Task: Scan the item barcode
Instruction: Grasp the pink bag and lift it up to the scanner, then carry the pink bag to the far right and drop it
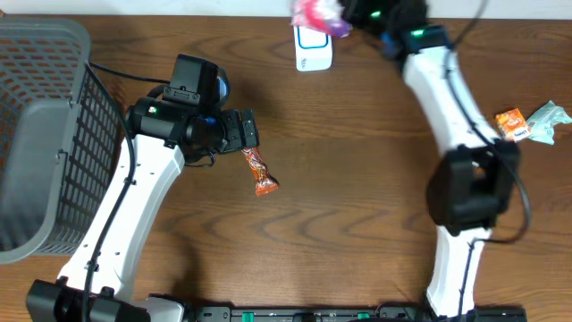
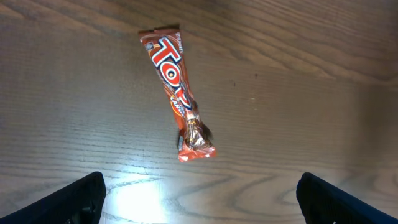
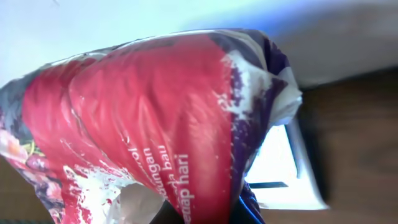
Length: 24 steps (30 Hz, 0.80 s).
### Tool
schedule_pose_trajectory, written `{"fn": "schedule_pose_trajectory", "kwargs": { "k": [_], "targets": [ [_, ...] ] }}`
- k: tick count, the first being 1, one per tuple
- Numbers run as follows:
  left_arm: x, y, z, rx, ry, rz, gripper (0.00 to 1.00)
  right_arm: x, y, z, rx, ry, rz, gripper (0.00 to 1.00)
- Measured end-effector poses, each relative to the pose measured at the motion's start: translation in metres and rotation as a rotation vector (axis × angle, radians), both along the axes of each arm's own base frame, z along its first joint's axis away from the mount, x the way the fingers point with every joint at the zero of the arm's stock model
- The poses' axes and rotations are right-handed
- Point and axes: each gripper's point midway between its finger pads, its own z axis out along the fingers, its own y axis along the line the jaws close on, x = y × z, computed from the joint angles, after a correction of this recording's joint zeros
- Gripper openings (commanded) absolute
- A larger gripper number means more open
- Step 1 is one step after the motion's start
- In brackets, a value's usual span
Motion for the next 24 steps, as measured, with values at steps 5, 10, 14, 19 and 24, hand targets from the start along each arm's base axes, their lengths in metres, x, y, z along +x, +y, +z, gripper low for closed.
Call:
{"fn": "schedule_pose_trajectory", "kwargs": {
  "k": [5, 10, 14, 19, 24],
  "targets": [
    [0.0, 0.0, 0.0, 0.0, 0.0, 0.0, 0.98, 0.004, 0.029, -0.065, -0.006, 0.094, 0.004, 0.01],
    [0.0, 0.0, 0.0, 0.0, 0.0, 0.0, 0.98, 0.007, 0.011, -0.078, -0.02, 0.126, -0.047, 0.01],
    [0.0, 0.0, 0.0, 0.0, 0.0, 0.0, 0.98, 0.001, -0.029, -0.068, -0.033, 0.182, -0.106, 0.01],
    [0.0, 0.0, 0.0, 0.0, 0.0, 0.0, 0.98, -0.025, -0.136, -0.054, -0.119, 0.309, -0.282, 0.01],
    [0.0, 0.0, 0.0, 0.0, 0.0, 0.0, 0.98, -0.078, -0.257, -0.075, -0.277, 0.53, -0.517, 0.01]
  ]
}}
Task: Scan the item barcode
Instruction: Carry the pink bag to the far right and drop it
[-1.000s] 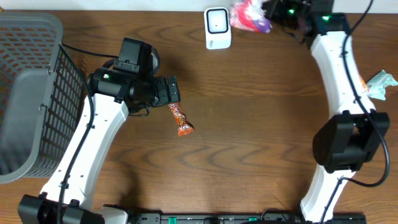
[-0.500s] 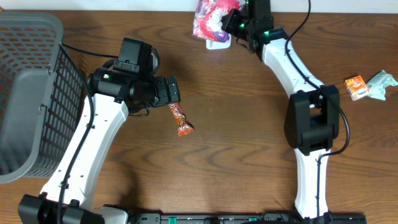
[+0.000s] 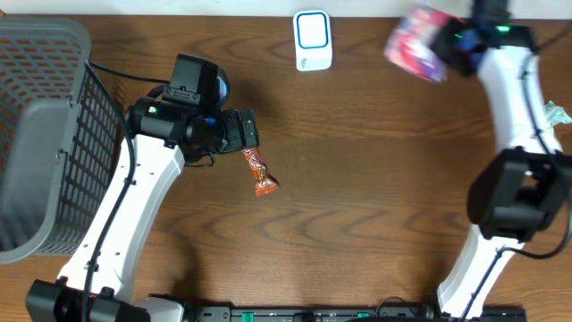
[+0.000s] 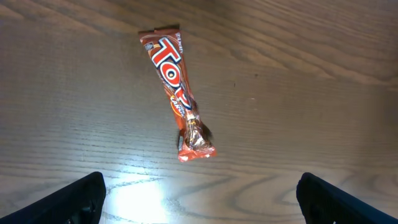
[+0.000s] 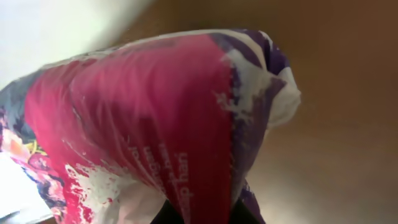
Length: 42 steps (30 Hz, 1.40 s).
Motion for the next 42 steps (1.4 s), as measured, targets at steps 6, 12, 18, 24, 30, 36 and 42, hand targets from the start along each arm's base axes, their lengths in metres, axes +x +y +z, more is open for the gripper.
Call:
{"fn": "schedule_pose_trajectory", "kwargs": {
  "k": [6, 12, 18, 24, 30, 36, 42],
  "targets": [
    [0.0, 0.0, 0.0, 0.0, 0.0, 0.0, 0.98, -0.038, -0.088, -0.013, -0.124, 0.121, -0.15, 0.09],
    [0.0, 0.0, 0.0, 0.0, 0.0, 0.0, 0.98, -0.059, -0.134, -0.014, -0.159, 0.156, -0.214, 0.62],
    [0.0, 0.0, 0.0, 0.0, 0.0, 0.0, 0.98, -0.079, -0.139, -0.021, -0.153, 0.236, -0.203, 0.99],
    [0.0, 0.0, 0.0, 0.0, 0.0, 0.0, 0.98, -0.092, -0.131, -0.021, -0.136, 0.284, -0.188, 0.99],
    [0.0, 0.0, 0.0, 0.0, 0.0, 0.0, 0.98, -0.11, -0.11, 0.034, -0.086, 0.209, -0.161, 0.99],
    [0.0, 0.0, 0.0, 0.0, 0.0, 0.0, 0.98, -0.163, -0.065, 0.137, -0.055, 0.035, -0.084, 0.99],
    [0.0, 0.0, 0.0, 0.0, 0.0, 0.0, 0.98, -0.201, -0.024, 0.152, -0.05, 0.09, 0.025, 0.99]
  ]
}}
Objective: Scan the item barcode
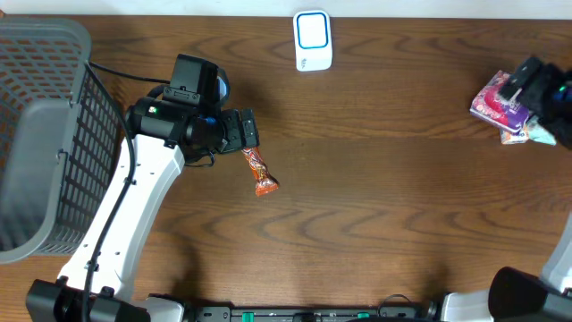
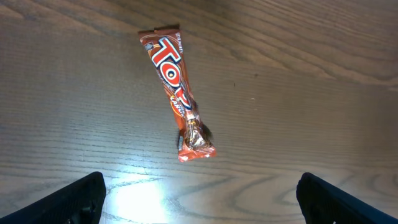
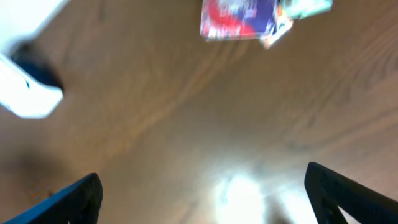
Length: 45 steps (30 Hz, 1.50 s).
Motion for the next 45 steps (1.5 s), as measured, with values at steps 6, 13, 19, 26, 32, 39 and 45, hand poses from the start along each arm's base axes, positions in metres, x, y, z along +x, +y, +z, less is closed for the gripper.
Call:
{"fn": "schedule_pose_trajectory", "kwargs": {
  "k": [6, 13, 19, 26, 32, 39, 45],
  "targets": [
    [0.0, 0.0, 0.0, 0.0, 0.0, 0.0, 0.98, -0.008, 0.023, -0.006, -0.035, 0.061, 0.08, 0.99],
    [0.0, 0.0, 0.0, 0.0, 0.0, 0.0, 0.98, -0.021, 0.033, -0.022, -0.069, 0.075, 0.114, 0.99],
    [0.0, 0.0, 0.0, 0.0, 0.0, 0.0, 0.98, -0.032, 0.031, -0.055, -0.089, 0.087, 0.105, 0.99],
    [0.0, 0.0, 0.0, 0.0, 0.0, 0.0, 0.98, -0.041, 0.031, -0.085, -0.079, 0.153, 0.106, 0.99],
    [0.0, 0.0, 0.0, 0.0, 0.0, 0.0, 0.98, -0.042, 0.032, -0.088, -0.076, 0.164, 0.107, 0.99],
    [0.0, 0.0, 0.0, 0.0, 0.0, 0.0, 0.98, -0.042, 0.032, -0.088, -0.076, 0.164, 0.107, 0.99],
    [0.0, 0.0, 0.0, 0.0, 0.0, 0.0, 0.98, -0.042, 0.032, -0.088, -0.076, 0.164, 0.107, 0.99]
  ]
}}
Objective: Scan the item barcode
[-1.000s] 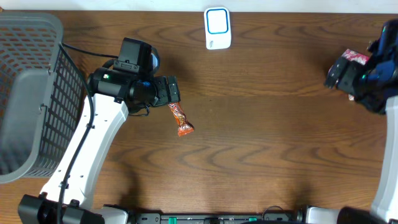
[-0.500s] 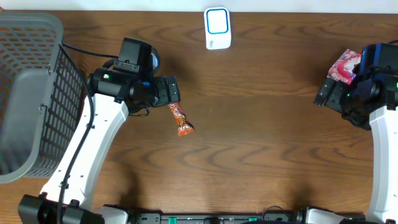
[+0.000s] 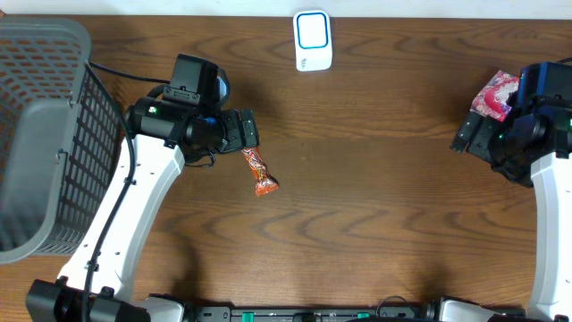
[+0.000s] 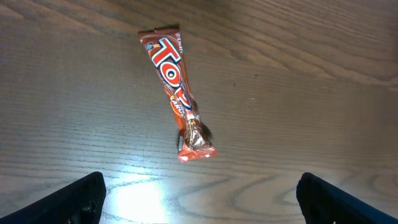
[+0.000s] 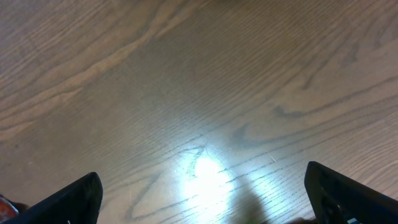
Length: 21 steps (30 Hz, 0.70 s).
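A white barcode scanner lies at the table's back edge. An orange-red candy bar lies on the wood just below my left gripper, which is open. In the left wrist view the bar sits ahead of the open left gripper and apart from it. A pink and purple packet lies at the right, partly covered by my right arm. My right gripper is open just left of the packet. The right wrist view shows only bare wood between the fingers of the right gripper.
A grey mesh basket fills the left edge of the table. A black cable runs from it toward the left arm. The table's back edge runs just behind the scanner.
My right gripper has moved from over the packets at the right edge to a spot left of the pink packet, and now looks at bare wood. The left arm and candy bar are unchanged.
My right gripper held the pink packet over the scanner, then held it to the scanner's right. Later the packet lay at the table's right edge with the gripper open above it. Now the gripper is beside it. The left arm stayed open over the candy bar throughout.
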### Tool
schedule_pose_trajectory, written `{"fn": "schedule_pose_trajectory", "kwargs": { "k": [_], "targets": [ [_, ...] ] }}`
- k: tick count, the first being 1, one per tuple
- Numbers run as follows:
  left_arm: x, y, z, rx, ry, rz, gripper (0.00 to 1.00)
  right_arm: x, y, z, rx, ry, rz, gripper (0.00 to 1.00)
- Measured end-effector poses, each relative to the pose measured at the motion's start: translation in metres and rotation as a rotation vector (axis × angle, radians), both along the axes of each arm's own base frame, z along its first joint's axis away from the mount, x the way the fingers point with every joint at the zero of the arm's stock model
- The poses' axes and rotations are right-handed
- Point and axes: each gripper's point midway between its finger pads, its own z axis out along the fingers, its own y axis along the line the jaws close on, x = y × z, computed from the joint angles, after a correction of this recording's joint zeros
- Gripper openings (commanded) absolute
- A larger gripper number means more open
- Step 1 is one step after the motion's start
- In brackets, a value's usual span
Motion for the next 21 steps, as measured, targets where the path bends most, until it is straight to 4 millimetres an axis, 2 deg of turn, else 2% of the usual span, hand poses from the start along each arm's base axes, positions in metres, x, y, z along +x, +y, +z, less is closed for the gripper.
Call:
{"fn": "schedule_pose_trajectory", "kwargs": {
  "k": [2, 7, 11, 15, 21],
  "targets": [
    [0.0, 0.0, 0.0, 0.0, -0.001, 0.0, 0.98, 0.0, 0.0, 0.0, 0.0, 0.0, 0.0, 0.99],
    [0.018, -0.005, 0.009, -0.021, -0.081, 0.0, 0.98, 0.0, 0.0, 0.0, 0.0, 0.0, 0.0, 0.99],
    [0.019, -0.005, 0.009, -0.022, -0.085, 0.0, 0.98, 0.0, 0.0, 0.0, 0.0, 0.0, 0.0, 0.99],
    [0.028, -0.007, 0.014, -0.045, -0.117, 0.028, 0.98, 0.0, 0.0, 0.0, 0.0, 0.0, 0.0, 0.99],
    [0.027, -0.007, 0.014, -0.061, -0.1, 0.066, 0.99, 0.0, 0.0, 0.0, 0.0, 0.0, 0.0, 0.99]
  ]
}}
